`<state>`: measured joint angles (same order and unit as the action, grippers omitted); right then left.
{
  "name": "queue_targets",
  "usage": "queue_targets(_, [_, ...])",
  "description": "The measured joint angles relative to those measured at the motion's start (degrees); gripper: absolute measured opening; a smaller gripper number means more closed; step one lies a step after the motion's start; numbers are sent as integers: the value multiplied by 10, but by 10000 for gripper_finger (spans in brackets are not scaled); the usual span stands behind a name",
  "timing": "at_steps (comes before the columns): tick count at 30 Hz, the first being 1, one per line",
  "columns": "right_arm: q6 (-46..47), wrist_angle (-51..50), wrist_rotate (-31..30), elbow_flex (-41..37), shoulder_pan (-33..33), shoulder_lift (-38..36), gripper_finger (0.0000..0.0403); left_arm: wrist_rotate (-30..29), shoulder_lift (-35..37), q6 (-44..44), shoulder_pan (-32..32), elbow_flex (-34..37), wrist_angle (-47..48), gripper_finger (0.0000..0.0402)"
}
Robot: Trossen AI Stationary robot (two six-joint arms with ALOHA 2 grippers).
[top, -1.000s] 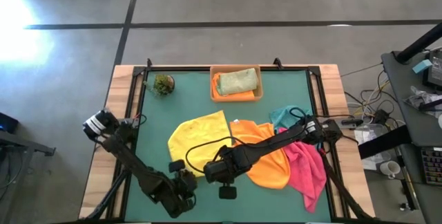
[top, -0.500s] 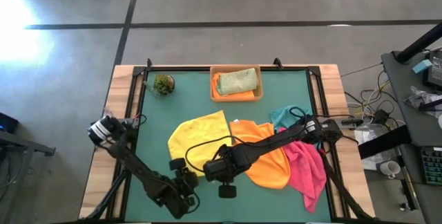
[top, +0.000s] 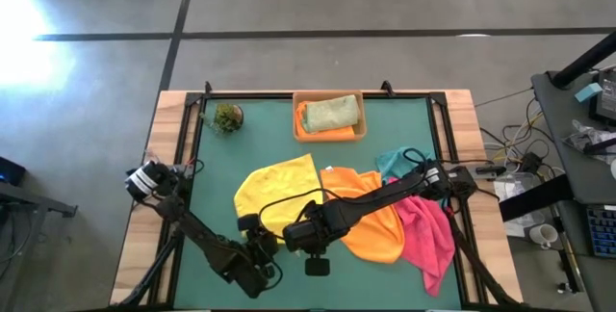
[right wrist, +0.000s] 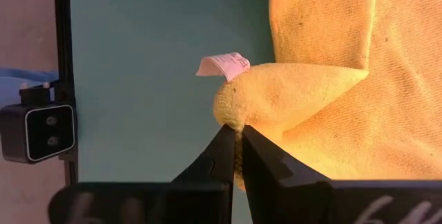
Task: Fold microfiber towels
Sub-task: Fold the yellow towel
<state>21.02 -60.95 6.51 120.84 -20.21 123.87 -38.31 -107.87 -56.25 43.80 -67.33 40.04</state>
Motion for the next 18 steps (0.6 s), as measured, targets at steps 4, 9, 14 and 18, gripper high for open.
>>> queue_targets(4, [0, 0, 0, 0, 0, 0, 11, 0, 0, 1, -9, 0, 1, 160])
queue_targets(9, [0, 0, 1, 0, 0, 0, 11, 0, 0, 1, -15, -1, 23, 143])
queue_targets(14, [0, 0, 1, 0, 0, 0, 11, 11, 2, 1, -14, -3, 51, 82])
queue_targets(18, [-2, -2, -1, 0, 0, 0, 11, 27, 5, 1, -15, -4, 52, 19])
